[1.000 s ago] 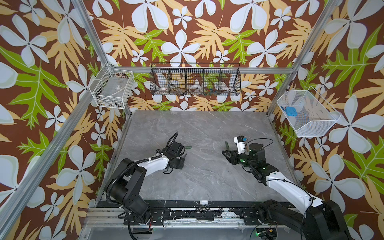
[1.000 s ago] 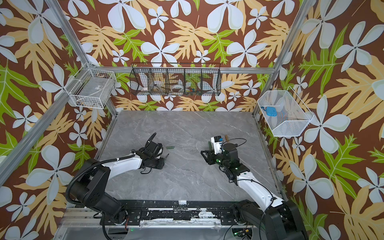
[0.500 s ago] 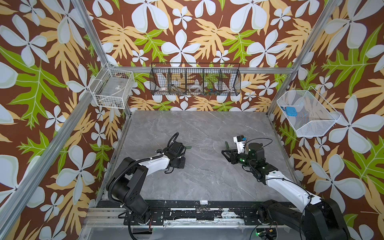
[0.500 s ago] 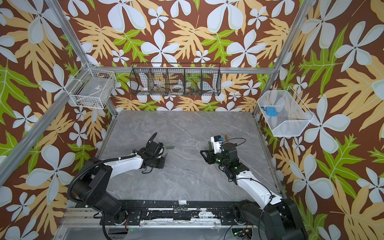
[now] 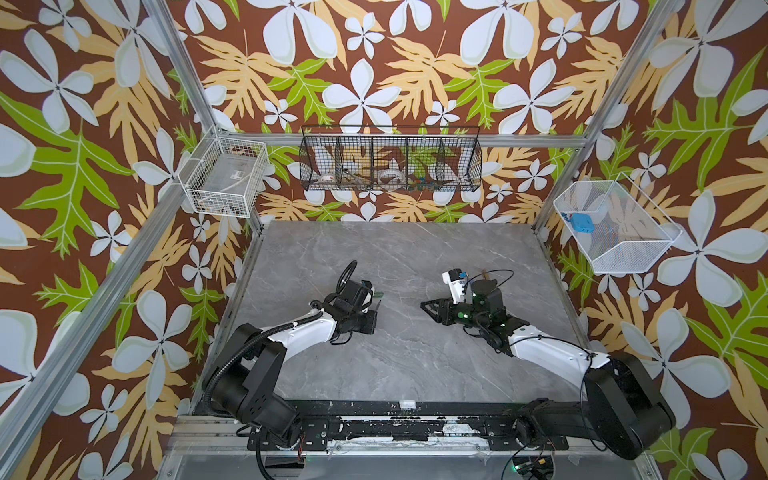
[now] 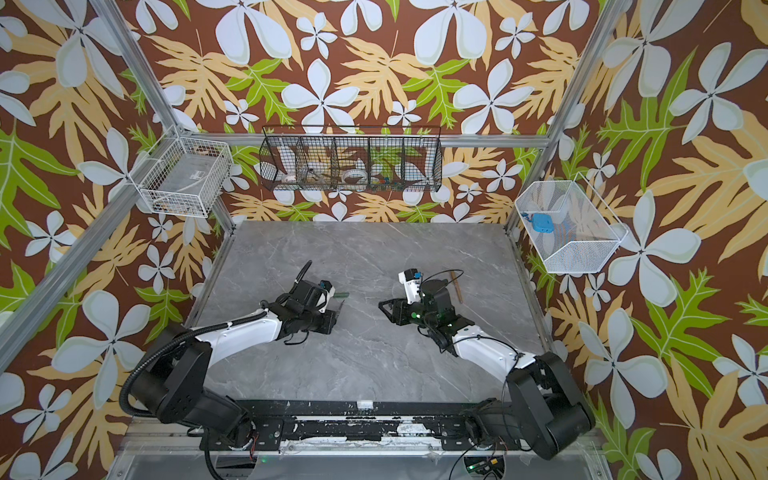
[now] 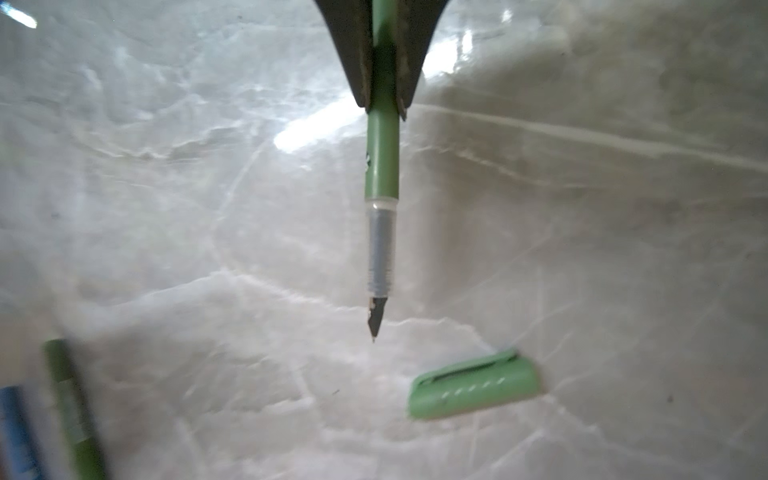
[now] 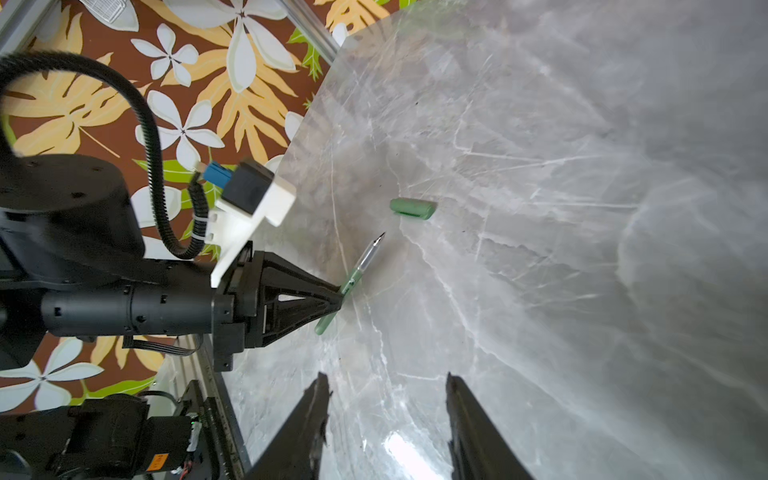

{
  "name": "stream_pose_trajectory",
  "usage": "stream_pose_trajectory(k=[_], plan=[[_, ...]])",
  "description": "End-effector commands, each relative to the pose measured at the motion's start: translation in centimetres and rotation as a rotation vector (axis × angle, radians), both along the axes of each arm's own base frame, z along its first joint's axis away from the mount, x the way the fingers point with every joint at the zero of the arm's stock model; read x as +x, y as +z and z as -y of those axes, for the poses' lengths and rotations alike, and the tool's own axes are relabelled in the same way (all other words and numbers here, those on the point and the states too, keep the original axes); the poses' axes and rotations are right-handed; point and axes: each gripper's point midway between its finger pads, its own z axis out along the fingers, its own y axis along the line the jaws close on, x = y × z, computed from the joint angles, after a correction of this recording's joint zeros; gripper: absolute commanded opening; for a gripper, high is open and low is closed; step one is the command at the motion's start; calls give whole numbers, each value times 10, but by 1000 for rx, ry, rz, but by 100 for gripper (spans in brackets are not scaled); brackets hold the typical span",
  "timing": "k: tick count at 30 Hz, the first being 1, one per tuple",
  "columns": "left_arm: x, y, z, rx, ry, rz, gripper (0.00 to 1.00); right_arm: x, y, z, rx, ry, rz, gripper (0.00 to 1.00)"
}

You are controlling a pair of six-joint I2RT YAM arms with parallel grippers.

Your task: Insert the pens into the pen caps

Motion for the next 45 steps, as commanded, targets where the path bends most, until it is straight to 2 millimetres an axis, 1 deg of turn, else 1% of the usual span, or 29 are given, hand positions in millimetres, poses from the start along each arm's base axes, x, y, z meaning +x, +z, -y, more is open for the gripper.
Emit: stream_pose_trajectory(k=[1,2,5,8,9,11,18,25,30,32,34,39,40,41,43,44,45], plan=[[5,30,32,-168,-73,88,0,5,17,-22,105,28,25,47],[4,33,36,-194,-85,97,0,6,13,-25,114,24,5,47],[1,35,46,-222,-120,101,0,6,11,-37,142,45,-1,47],[-1,38,51,-252,-138,111,0,5,9,-51,122,74,5,48],[-2,39,52,-263,-140,116,0,6,4,-53,107,71,-8,48],[-3,42,53,-282,-147,126,0,8,1,-56,120,74,-21,49],[-5,50,52,-301,-146,152,0,17,-16,-61,105,59,-72,49],[-10,53,56,-325,-178,156,0,22,-13,-66,135,64,-59,49],[-15,52,58,-331,-196,149,0,27,-11,-69,146,65,-53,47],[-16,51,59,-330,-201,149,0,28,-10,-71,158,71,-53,43],[-18,52,60,-331,-209,152,0,29,-10,-72,161,70,-57,36],[-17,57,58,-329,-203,178,0,29,-4,-73,176,73,-57,7],[-16,58,58,-329,-200,185,2,29,-2,-73,178,77,-54,3],[-16,60,56,-329,-195,194,10,29,0,-73,172,79,-48,0],[-14,63,53,-325,-177,221,25,31,6,-69,150,76,-32,0],[-13,67,49,-327,-156,242,35,32,10,-65,134,77,-22,0],[-15,72,46,-343,-145,269,42,34,14,-60,116,73,-6,0]])
